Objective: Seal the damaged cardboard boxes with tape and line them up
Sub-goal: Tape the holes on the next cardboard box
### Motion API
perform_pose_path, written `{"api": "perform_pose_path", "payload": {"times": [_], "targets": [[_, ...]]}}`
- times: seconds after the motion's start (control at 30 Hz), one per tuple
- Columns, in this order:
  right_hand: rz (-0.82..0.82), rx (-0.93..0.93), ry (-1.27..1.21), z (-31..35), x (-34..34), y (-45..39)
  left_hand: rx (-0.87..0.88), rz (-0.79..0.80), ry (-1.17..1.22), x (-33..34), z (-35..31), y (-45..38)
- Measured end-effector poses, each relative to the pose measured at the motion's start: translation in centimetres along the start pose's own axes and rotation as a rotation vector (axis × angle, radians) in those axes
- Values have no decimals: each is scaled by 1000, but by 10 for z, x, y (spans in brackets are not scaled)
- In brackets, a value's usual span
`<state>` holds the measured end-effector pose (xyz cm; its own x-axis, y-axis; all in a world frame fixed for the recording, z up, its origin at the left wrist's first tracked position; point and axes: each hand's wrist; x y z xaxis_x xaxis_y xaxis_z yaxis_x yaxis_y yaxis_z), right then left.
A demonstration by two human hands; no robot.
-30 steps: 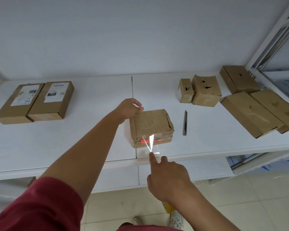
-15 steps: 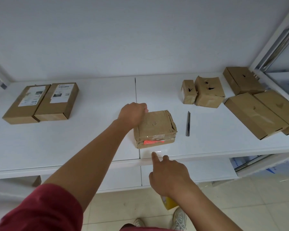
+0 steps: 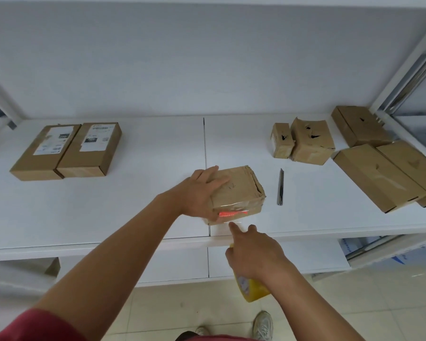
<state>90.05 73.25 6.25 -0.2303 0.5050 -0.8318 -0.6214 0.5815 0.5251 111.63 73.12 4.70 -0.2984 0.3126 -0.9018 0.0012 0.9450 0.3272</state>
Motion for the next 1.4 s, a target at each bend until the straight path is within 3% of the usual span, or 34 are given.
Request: {"api": "perform_pose_path", "payload": {"times": [0.13, 0.23, 0.37, 0.5, 0.6, 0.73, 1.07, 1.17, 1.4], "targets": [[-71, -38, -76, -14, -21, 7, -111, -111, 113, -14, 13, 3], [-244, -82, -129, -23, -49, 10, -241, -248, 375, -35, 26, 6], [-429, -140, -140, -23, -74, 10, -279, -425, 642, -65, 29, 5], [-428, -182, -122, -27, -83, 10, -275, -588, 773, -85, 24, 5], [-403, -203, -130, -31, -86, 6, -240, -569, 909, -95, 16, 8], [-399, -236, -141, -36, -85, -1, -146, -387, 1166, -103, 7, 15], [-479, -220, -147, -40, -83, -12, -114, -129, 1346, -83, 10, 20], [-517, -209, -133, -43, -84, -13, -114, -145, 1400, -69, 8, 13], [-563, -236, -129, -35, -89, -13, -167, -404, 1716, -45, -30, -12]]}}
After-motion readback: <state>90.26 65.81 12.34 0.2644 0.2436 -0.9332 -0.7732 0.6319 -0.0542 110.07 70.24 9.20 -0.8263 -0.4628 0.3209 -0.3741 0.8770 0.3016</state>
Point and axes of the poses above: each hand's wrist, its own y-axis away from the middle knuckle, its own x-axis out of the palm, z = x × y, and after that the axes turned 4 degrees about z, right-handed
